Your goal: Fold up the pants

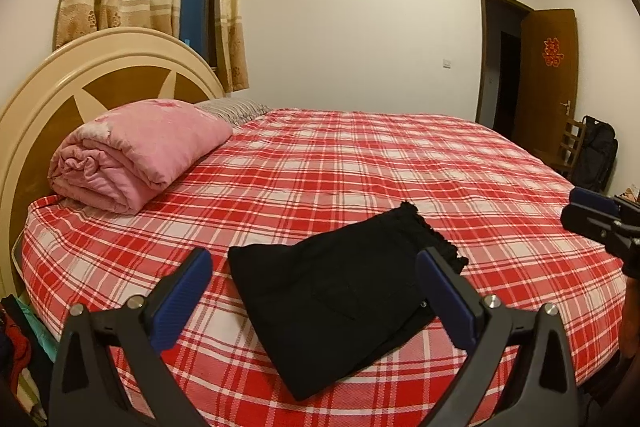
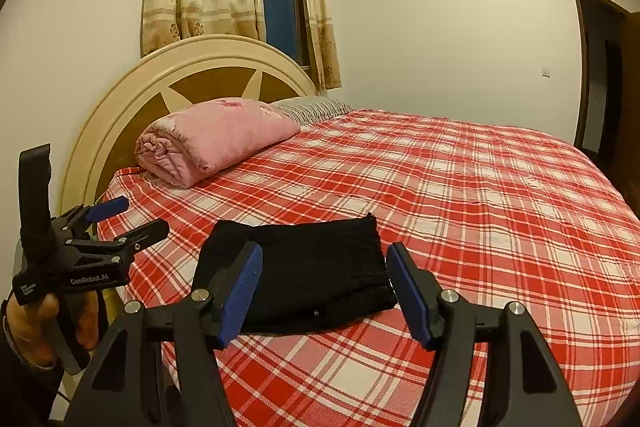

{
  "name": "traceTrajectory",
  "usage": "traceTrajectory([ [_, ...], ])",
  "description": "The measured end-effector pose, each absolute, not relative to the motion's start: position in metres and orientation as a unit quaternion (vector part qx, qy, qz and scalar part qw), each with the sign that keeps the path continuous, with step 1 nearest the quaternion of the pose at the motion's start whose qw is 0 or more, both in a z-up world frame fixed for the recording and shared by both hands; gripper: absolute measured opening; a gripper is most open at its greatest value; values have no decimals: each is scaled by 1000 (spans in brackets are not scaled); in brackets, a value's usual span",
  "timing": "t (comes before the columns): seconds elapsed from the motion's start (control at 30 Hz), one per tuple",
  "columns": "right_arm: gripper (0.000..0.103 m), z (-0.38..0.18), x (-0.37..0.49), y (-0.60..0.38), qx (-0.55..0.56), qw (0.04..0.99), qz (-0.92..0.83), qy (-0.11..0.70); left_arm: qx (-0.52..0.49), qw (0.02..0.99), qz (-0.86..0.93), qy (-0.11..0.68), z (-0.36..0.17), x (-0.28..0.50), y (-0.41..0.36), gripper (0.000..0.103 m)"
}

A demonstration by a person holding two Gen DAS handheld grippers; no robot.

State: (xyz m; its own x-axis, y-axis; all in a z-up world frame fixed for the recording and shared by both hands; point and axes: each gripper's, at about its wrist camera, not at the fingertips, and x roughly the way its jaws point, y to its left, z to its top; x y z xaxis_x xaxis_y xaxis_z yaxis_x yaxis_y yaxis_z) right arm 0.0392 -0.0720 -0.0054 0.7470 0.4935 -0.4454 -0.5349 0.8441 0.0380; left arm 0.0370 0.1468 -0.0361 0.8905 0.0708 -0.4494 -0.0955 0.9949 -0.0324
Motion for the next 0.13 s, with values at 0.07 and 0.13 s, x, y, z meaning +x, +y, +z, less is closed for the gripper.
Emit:
traceTrajectory([
  [0.07,66,-6,39,-72,-47,934,275,225,-29,972,39,231,-37,38,146,103],
  [0.13,66,-7,40,-73,-45,934,274,225,-29,972,35,231,-38,39,145,103],
])
